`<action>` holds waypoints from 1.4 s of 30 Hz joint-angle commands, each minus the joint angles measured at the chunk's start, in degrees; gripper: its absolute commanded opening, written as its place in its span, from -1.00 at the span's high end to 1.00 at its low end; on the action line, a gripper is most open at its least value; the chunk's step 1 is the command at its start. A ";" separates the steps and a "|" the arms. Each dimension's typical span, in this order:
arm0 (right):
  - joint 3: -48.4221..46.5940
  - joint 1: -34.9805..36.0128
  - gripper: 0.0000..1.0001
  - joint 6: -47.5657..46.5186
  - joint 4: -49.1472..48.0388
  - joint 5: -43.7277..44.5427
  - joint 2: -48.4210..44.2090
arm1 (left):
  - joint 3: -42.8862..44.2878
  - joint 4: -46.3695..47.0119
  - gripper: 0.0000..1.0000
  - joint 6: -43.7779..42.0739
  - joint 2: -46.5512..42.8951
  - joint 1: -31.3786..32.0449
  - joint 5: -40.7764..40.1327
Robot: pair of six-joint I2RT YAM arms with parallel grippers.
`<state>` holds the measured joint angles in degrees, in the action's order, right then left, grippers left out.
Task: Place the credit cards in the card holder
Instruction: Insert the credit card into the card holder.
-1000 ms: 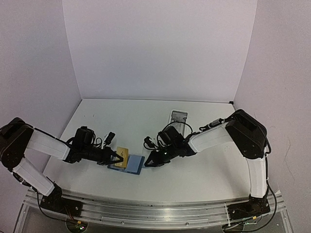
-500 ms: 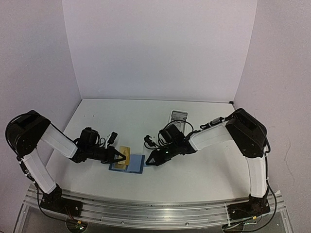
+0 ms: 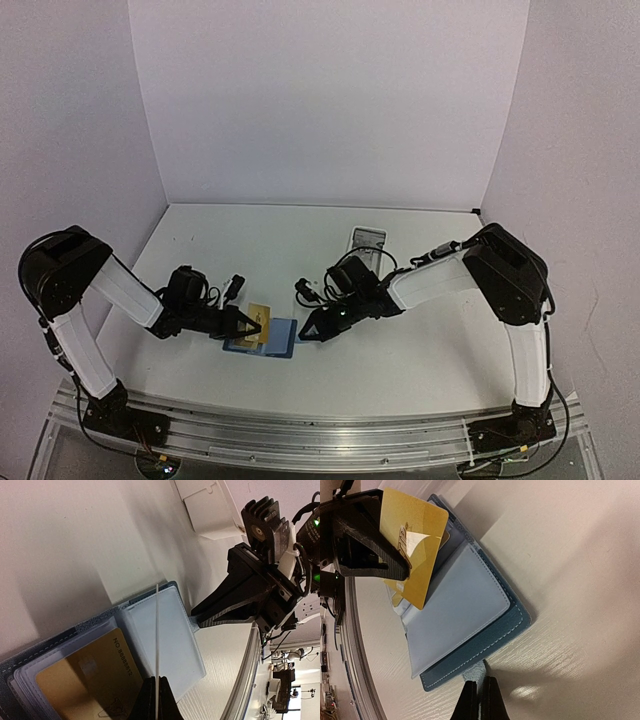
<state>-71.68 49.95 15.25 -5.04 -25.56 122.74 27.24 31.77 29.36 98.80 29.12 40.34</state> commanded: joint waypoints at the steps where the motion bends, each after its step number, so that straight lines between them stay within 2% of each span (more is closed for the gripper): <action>1: -1.79 0.14 1.00 -1.01 0.56 -0.97 1.12 | -1.52 3.71 1.00 -1.89 2.15 0.89 0.32; 6: -2.06 0.13 1.00 -0.96 0.46 -0.90 1.28 | -1.38 8.60 1.00 3.73 4.16 1.39 1.20; 11: -2.06 0.06 1.00 -1.01 0.46 -0.98 1.53 | -1.34 7.25 1.00 7.09 4.47 1.29 -1.77; 18: -2.91 0.06 1.00 -0.99 0.38 -1.62 2.70 | -2.00 10.36 1.00 12.63 6.28 1.55 -0.37; 21: -3.11 0.06 1.00 -1.04 0.38 -1.60 2.70 | -1.93 6.51 1.00 17.52 6.66 1.55 -2.76; 25: -3.12 0.06 1.00 -1.22 0.37 -1.68 2.77 | -1.86 -0.05 1.00 20.00 6.08 0.46 -5.56; 32: -3.42 -0.03 1.00 -1.54 0.29 -1.34 3.15 | 1.65 -6.27 1.00 21.61 6.97 0.18 0.85; 37: -2.83 -0.01 1.00 -0.86 -0.34 -0.30 3.18 | 1.41 -12.27 1.00 22.21 5.54 -1.74 2.20; 42: -1.38 -0.03 1.00 -0.47 -2.25 0.34 2.45 | -0.43 -10.37 1.00 23.22 4.41 -1.66 4.80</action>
<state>-73.60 49.80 14.68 -6.00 -26.24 124.42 29.47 28.97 51.29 103.35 27.62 45.47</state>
